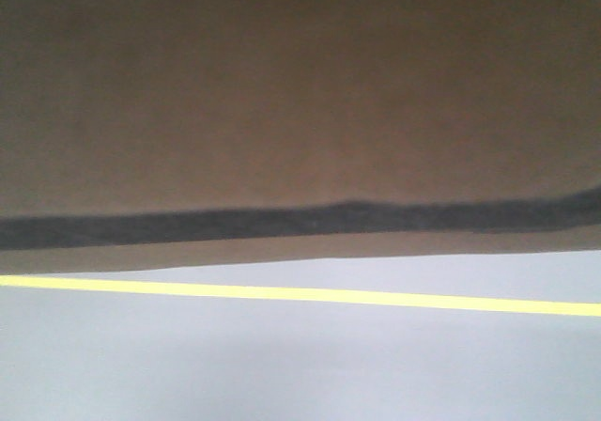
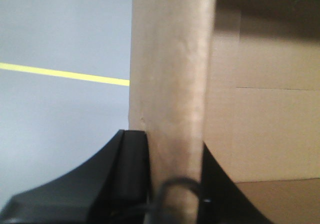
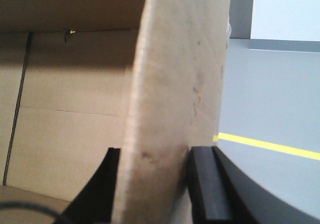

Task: Grab box from left shelf to table start
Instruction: 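Carry the held box across the floor toward the white table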

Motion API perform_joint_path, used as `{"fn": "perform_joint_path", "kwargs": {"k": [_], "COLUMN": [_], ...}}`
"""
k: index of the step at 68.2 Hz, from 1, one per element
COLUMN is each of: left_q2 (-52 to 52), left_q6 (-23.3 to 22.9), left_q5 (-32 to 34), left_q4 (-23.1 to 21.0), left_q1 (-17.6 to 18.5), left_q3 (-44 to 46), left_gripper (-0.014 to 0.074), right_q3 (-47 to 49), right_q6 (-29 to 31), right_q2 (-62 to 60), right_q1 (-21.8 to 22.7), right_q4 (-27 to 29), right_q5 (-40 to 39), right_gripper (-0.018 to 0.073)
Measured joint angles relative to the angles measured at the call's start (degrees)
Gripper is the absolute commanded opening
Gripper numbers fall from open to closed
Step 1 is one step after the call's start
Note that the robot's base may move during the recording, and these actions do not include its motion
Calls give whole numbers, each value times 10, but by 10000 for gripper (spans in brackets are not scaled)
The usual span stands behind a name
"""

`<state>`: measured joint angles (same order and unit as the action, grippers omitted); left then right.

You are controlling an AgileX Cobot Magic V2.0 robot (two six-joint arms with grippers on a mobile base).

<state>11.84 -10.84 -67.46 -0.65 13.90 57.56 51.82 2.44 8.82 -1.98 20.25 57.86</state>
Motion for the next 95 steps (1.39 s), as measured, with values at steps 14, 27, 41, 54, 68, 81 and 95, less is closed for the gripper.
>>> {"fn": "perform_joint_path", "kwargs": {"k": [14,27,41,54,68,81,95], "left_q2": [0,0,0,0,0,0,0], "left_q6": [0,0,0,0,0,0,0], "left_q5": [0,0,0,0,0,0,0], "left_q4": [0,0,0,0,0,0,0], "left_q1": [0,0,0,0,0,0,0], "left_q3": [0,0,0,0,0,0,0], "left_gripper": [-93,-93,-93,-93,-93,-93,-93], "right_q3": [0,0,0,0,0,0,0], "right_q6": [0,0,0,0,0,0,0], "right_q2": [0,0,0,0,0,0,0], "right_q1": [0,0,0,0,0,0,0], "right_q4": [0,0,0,0,0,0,0], "right_q5": [0,0,0,0,0,0,0], "right_gripper": [62,62,62,62,62,62,62]}}
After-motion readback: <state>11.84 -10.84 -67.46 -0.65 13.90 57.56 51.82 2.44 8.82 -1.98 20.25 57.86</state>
